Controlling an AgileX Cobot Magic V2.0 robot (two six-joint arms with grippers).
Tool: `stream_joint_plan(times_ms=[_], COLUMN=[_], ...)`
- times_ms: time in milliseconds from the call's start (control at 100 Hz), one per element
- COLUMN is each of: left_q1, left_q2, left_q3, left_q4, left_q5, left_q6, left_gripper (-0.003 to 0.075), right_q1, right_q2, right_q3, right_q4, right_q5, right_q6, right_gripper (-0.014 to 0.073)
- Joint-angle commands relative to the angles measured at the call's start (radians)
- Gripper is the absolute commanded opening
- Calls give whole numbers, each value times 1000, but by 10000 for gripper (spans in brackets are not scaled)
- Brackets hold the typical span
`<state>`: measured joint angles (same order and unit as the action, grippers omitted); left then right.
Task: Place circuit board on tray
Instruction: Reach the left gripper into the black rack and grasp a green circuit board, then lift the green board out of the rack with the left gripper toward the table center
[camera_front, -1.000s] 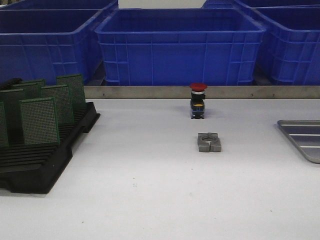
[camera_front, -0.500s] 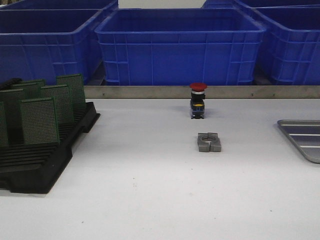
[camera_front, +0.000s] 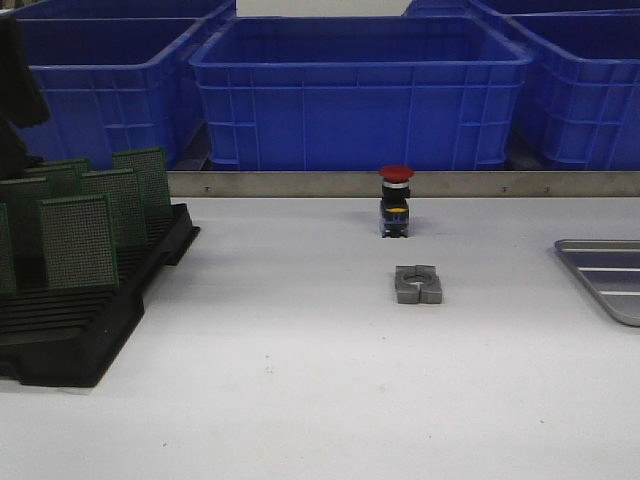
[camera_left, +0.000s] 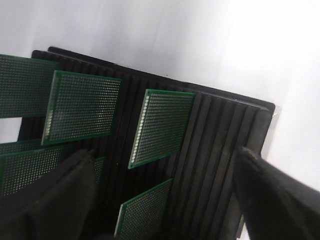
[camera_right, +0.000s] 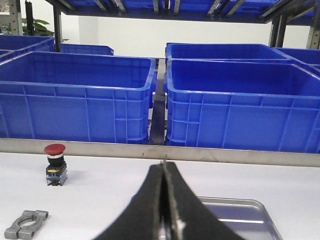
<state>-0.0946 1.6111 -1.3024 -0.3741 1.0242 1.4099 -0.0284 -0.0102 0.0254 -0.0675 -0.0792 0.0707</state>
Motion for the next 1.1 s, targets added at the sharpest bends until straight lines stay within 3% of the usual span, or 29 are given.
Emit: stream_joint_plan(times_ms=[0, 370, 990, 1090], left_q1=[-7, -10, -10, -10], left_q2=[-9, 85, 197, 197], left_q3=[-32, -32, -32, -32], left_q4=[-36, -36, -88, -88], left_q5=[-44, -200, -154, -138], left_q6=[47, 49, 51, 51], left_gripper=[533, 533, 533, 489], right_q1=[4, 4, 4, 4], right_q2=[-16, -16, -16, -16], right_q3=[-13, -13, -13, -13], right_q4=[2, 2, 2, 2], right_q5=[-71, -71, -71, -71], right_q6=[0, 0, 0, 0], right_gripper=[-69, -69, -69, -69])
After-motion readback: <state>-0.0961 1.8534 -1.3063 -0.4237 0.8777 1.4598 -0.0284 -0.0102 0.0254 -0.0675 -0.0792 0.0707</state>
